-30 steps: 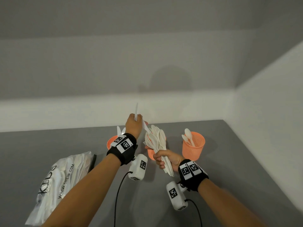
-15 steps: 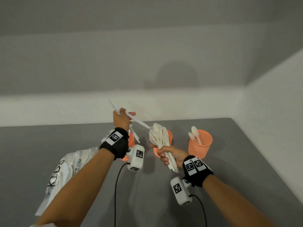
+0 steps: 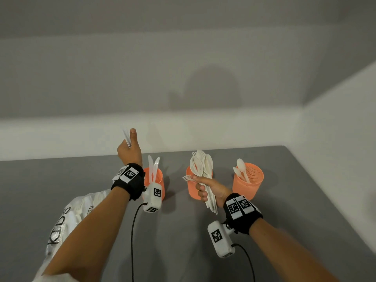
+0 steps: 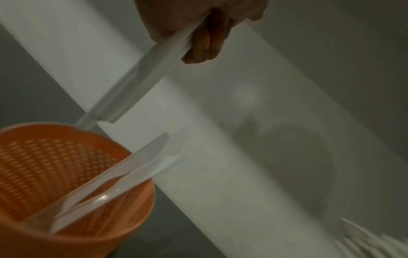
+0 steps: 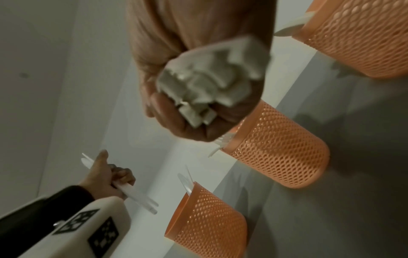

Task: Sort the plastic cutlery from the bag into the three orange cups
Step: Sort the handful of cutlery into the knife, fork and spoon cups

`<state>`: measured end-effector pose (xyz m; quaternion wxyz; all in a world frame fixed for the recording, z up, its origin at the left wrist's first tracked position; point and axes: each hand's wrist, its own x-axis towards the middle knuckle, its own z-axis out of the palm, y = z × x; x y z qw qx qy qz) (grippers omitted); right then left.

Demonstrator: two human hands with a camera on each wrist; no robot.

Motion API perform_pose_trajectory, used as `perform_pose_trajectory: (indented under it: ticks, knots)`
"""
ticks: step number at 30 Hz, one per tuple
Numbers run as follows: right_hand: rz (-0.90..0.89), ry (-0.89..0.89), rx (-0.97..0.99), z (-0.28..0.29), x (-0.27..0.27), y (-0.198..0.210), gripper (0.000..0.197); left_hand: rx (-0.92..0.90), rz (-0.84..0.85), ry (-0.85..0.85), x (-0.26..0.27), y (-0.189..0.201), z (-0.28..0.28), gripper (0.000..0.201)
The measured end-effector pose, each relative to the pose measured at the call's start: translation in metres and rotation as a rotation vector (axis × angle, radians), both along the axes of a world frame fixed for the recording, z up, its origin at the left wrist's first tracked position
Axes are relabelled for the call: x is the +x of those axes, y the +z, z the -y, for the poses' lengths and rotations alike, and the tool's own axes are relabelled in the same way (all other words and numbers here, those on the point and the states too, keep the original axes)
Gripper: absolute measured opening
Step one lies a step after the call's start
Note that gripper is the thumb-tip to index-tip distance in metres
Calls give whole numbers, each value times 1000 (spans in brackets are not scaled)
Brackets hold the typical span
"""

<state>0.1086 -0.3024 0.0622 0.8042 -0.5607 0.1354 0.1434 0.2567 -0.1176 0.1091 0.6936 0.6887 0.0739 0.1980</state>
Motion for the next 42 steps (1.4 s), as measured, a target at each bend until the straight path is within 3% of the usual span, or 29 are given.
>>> perform_pose_trajectory:
  ticks: [2,5,10,17,21,25,28,34,38,42]
  knots:
    - [-17,5,-31,2,-1,-2,16,27,-29,-16,2,-13,2,56]
    - [-33,14,-60,5,-5,-5,20,88,-119,-79,-2,-35,2,56]
    - [-47,13,-69,7,-8,-7,20,266,-208,-187,-10,-60,-4,37]
    - [-35,49,-78,-2,-12,-10,17,318,33,-64,-37,-38,-5,31]
    - [-32,50,6,-11,-14,-12,17,284,58,-230,-74,-30,11,11]
    - [-20,40,31,-21,-14,-11,8,360,-145,-544,-103,-45,33,25]
    - [-5,28,-14,-24,-17,-10,16,394,-215,-658,-116,-55,45,35]
    - [-18,10,-9,-15,-34,-6,30,432,-258,-665,-127,-46,62,39]
    - [-11,-75,22,-8,-42,-10,24,426,-246,-650,-127,-37,68,38]
    - [5,-139,-39,-4,-51,-8,22,267,-270,-637,-128,-26,72,36]
